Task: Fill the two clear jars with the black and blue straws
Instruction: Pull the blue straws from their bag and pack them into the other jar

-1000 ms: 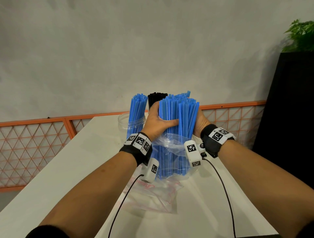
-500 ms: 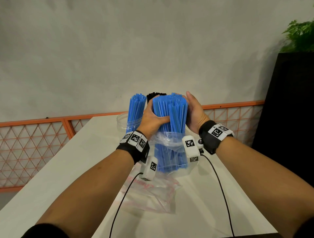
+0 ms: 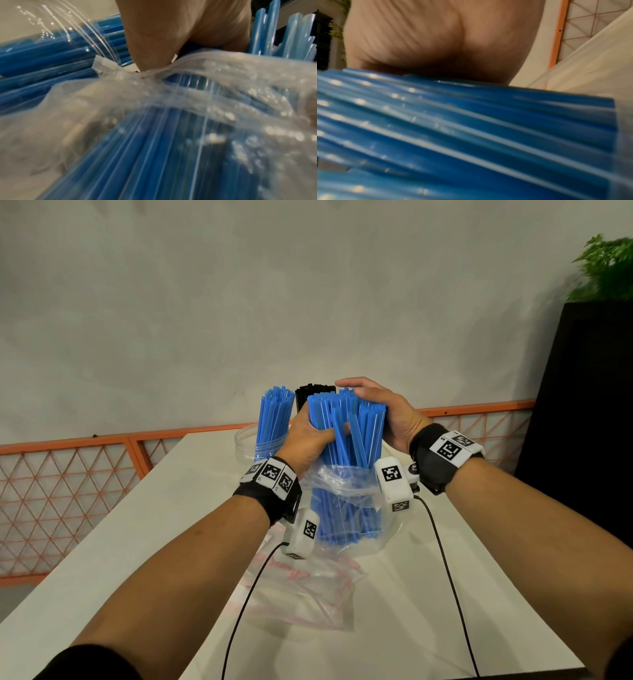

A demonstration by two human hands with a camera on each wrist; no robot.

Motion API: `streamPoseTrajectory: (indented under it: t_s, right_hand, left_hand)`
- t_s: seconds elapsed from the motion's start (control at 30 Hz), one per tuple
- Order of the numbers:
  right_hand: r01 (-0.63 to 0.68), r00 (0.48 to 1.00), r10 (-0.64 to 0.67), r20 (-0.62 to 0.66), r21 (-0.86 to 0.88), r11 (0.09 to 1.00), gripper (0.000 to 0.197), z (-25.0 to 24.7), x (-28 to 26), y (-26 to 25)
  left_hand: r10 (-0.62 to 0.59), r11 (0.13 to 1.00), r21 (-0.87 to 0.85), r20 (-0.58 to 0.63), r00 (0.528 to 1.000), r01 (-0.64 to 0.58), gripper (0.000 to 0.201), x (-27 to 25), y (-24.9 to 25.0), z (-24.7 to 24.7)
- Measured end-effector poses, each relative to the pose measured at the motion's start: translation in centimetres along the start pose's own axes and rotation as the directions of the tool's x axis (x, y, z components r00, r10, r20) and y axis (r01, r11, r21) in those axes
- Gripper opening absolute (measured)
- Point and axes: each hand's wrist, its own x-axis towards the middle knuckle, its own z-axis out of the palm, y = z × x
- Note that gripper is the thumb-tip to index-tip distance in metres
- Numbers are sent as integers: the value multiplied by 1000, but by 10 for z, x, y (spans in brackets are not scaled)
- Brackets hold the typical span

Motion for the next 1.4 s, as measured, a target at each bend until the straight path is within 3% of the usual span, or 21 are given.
streamPoseTrajectory:
  t_s: [0.2, 0.37, 0.53, 0.73, 0.83, 1.0, 1.07, 1.2, 1.4]
  right_hand:
    - [-33, 999, 33, -19, 14, 999, 22, -6, 3, 1]
    - [-29, 999, 30, -34, 35, 999, 25, -13, 3, 4]
    - [-36, 999, 38, -38, 39, 999, 27, -14, 2, 6]
    - [-28, 998, 30, -54, 39, 999, 28, -14, 4, 7]
    - [-28, 998, 30, -55, 44, 999, 29, -13, 4, 8]
    - [-21, 998, 25, -55, 57, 998, 27, -12, 5, 8]
    - [-17, 998, 20, -58, 50, 999, 27, -11, 5, 8]
    - [-25, 997, 29, -74, 43, 999, 27, -10, 6, 8]
    - [-15, 997, 17, -73, 36, 999, 26, -11, 7, 9]
  left_hand:
    - [-22, 996, -91, -3, 1000, 22, 69, -3, 10, 1]
    - [6, 994, -111, 0, 1000, -6, 47, -8, 10, -12]
    - [32, 998, -59, -24, 999, -33, 32, -10, 14, -19]
    - [4, 998, 59, -25, 1000, -3, 34, -4, 20, -18]
    - [18, 992, 124, -16, 1000, -16, 23, 0, 30, -17]
    - [32, 981, 191, 34, 999, -38, 36, 3, 41, -21]
    - [4, 975, 223, 60, 998, -17, 36, 0, 41, -23]
    - [23, 979, 202, -10, 1000, -21, 22, 0, 45, -25]
    - [-4, 968, 250, 36, 999, -5, 35, -6, 46, -25]
